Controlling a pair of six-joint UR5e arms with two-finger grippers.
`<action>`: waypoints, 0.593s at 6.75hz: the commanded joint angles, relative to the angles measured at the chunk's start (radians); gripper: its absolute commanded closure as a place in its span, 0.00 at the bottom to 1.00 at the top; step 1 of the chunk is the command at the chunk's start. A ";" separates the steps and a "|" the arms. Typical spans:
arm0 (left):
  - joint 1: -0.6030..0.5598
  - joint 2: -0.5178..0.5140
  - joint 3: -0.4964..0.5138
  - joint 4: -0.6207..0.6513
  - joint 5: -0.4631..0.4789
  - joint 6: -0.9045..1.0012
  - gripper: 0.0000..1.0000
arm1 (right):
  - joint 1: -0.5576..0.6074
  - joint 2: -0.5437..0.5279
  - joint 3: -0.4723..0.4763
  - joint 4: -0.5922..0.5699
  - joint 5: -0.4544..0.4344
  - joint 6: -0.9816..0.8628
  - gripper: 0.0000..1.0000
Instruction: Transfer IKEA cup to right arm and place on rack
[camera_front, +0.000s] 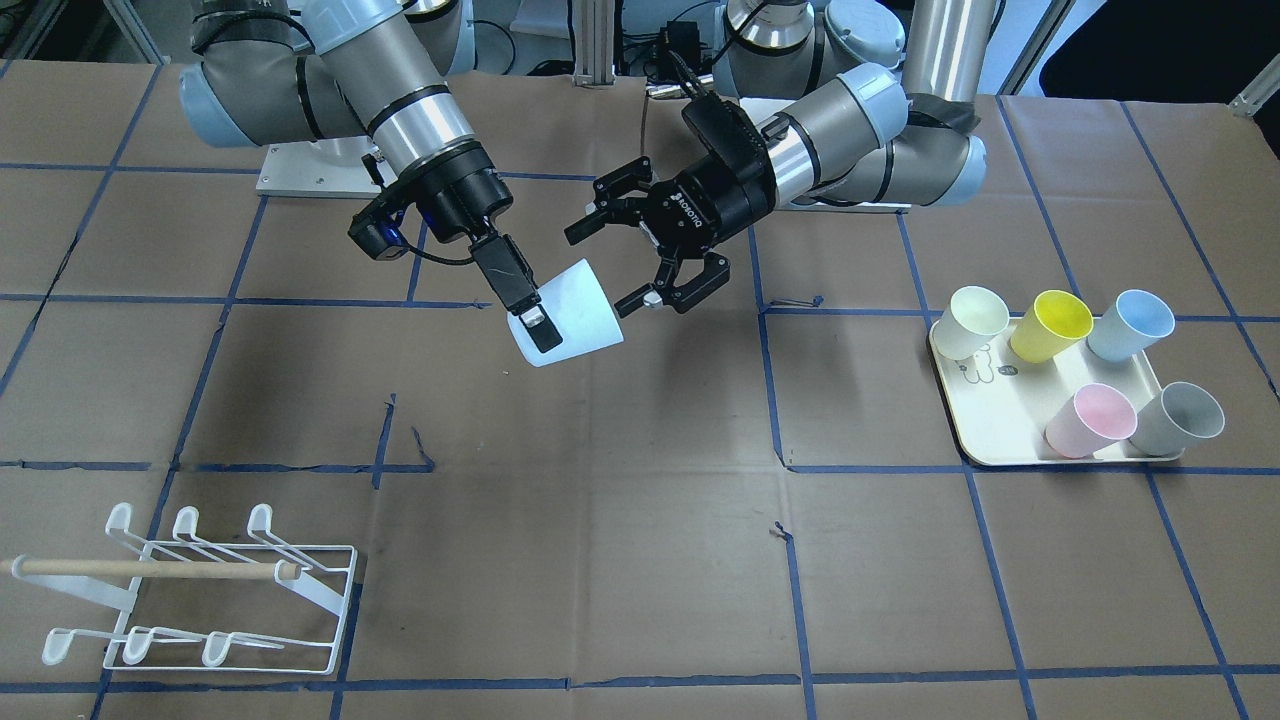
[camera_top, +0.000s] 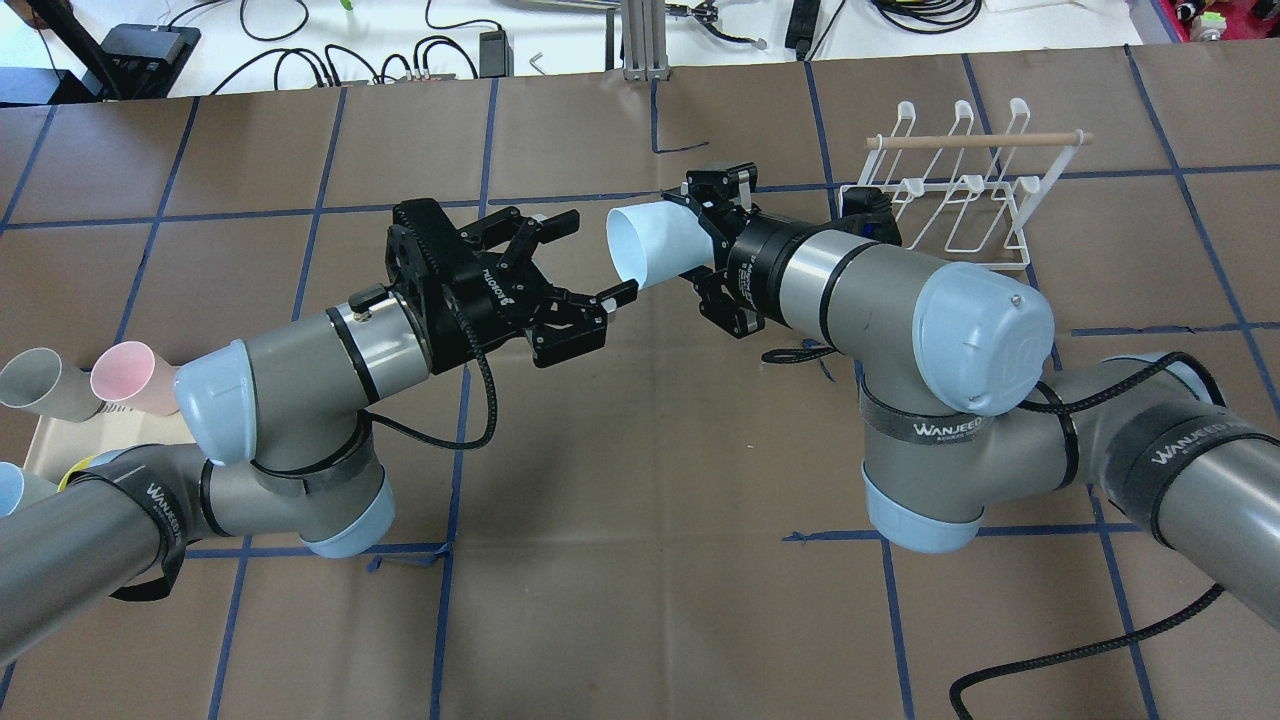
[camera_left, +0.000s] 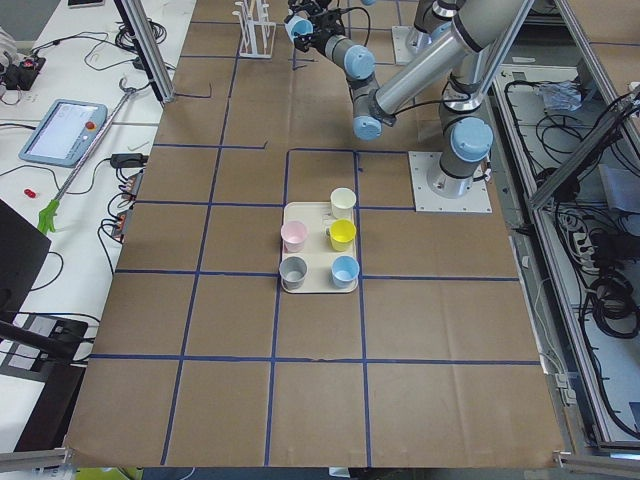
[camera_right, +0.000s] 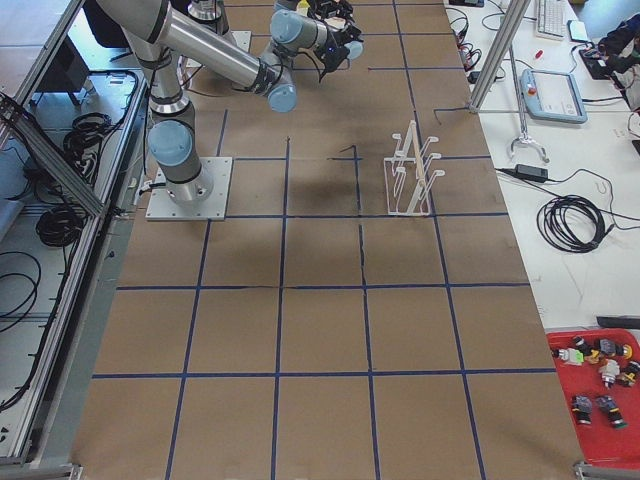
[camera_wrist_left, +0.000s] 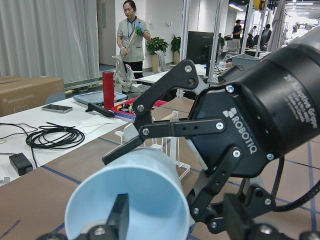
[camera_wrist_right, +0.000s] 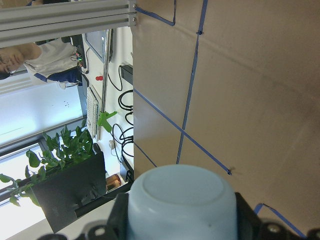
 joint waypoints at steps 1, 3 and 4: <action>0.141 0.013 -0.001 -0.017 0.007 -0.003 0.01 | -0.037 0.006 -0.029 0.003 -0.098 -0.210 0.70; 0.189 0.014 0.023 -0.084 0.191 -0.003 0.02 | -0.144 0.005 -0.075 0.007 -0.135 -0.549 0.76; 0.176 0.022 0.063 -0.194 0.347 -0.004 0.02 | -0.180 0.005 -0.098 0.004 -0.138 -0.657 0.85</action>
